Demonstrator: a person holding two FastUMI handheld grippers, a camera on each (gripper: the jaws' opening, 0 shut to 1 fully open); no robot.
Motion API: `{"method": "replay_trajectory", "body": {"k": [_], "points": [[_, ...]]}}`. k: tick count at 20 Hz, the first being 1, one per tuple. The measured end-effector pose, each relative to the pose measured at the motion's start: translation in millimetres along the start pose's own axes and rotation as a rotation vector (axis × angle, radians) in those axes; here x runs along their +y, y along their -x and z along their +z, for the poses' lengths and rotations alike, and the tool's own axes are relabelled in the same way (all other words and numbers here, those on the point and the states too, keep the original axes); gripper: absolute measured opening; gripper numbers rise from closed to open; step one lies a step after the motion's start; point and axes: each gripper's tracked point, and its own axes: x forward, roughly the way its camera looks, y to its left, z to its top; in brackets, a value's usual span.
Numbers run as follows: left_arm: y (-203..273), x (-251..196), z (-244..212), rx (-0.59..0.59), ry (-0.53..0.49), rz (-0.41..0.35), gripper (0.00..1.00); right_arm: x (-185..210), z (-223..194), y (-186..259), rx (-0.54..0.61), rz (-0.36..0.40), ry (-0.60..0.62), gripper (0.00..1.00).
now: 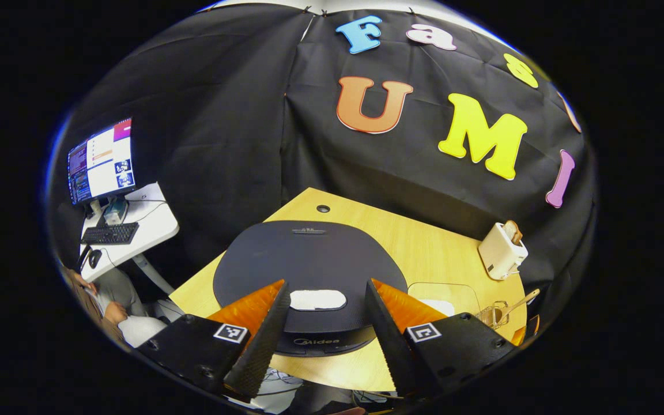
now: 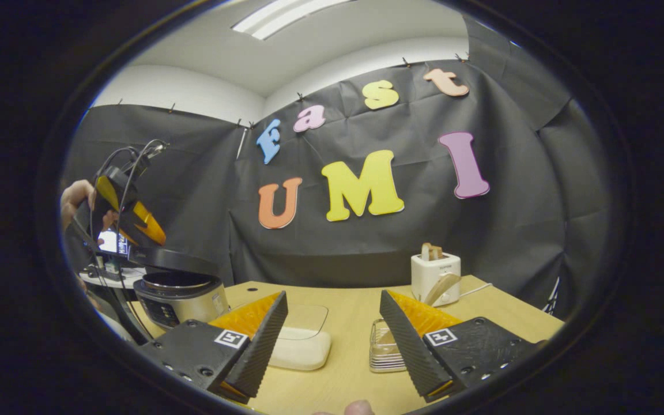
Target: Close the left gripper, press the button to open the rice cooker; take a wooden spoon from the chopstick holder with the right hand, scoop a spoonful of rice and pour it into the rice cooker, then put the wooden spoon back into the chopstick holder.
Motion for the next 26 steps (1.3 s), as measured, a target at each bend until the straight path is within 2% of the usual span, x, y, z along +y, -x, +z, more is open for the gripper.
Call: {"method": "replay_trajectory", "body": {"k": [8,9,10,11,12,14,15,17,20,21,22,24,25,26], "points": [[-7,3,-25,-0.065,-0.044,0.008,0.85,1,-4,0,0.008,-0.017,0.028,0.95],[-8,2,-29,-0.072,-0.048,0.013,0.85,1,-4,-1,0.008,-0.018,0.028,0.91],[-9,4,-31,-0.085,-0.052,0.019,0.85,1,-4,-1,0.009,-0.019,0.026,0.91],[-9,3,-32,-0.109,-0.056,0.024,0.85,2,-6,0,0.01,-0.019,0.025,0.91],[-10,3,-31,-0.14,-0.07,0.03,0.85,2,-5,-2,0.01,-0.02,0.027,1.0],[-9,1,-28,-0.197,-0.127,0.047,0.85,2,-6,-3,0.01,-0.022,0.031,0.91],[-11,2,-30,-0.223,-0.158,0.059,0.85,1,-7,-3,0.011,-0.025,0.03,0.95],[-11,2,-31,-0.292,-0.182,0.073,0.85,4,-7,-5,0.009,-0.024,0.019,0.95],[-16,4,-39,-0.327,-0.171,0.067,0.85,7,-5,-9,0.003,-0.027,0.018,0.95],[-17,5,-41,-0.33,-0.176,0.061,0.86,8,-5,-10,0.001,-0.025,0.013,0.91],[-16,5,-43,-0.352,-0.179,0.056,0.85,11,-5,-11,0.0,-0.021,0.009,0.95],[-18,6,-43,-0.38,-0.184,0.053,0.85,15,-8,-15,0.002,-0.018,0.012,0.95],[-18,6,-43,-0.387,-0.186,0.052,0.84,16,-10,-17,0.008,-0.021,0.017,1.0],[-17,5,-43,-0.393,-0.186,0.049,0.84,16,-10,-19,0.011,-0.021,0.017,0.95]]}}
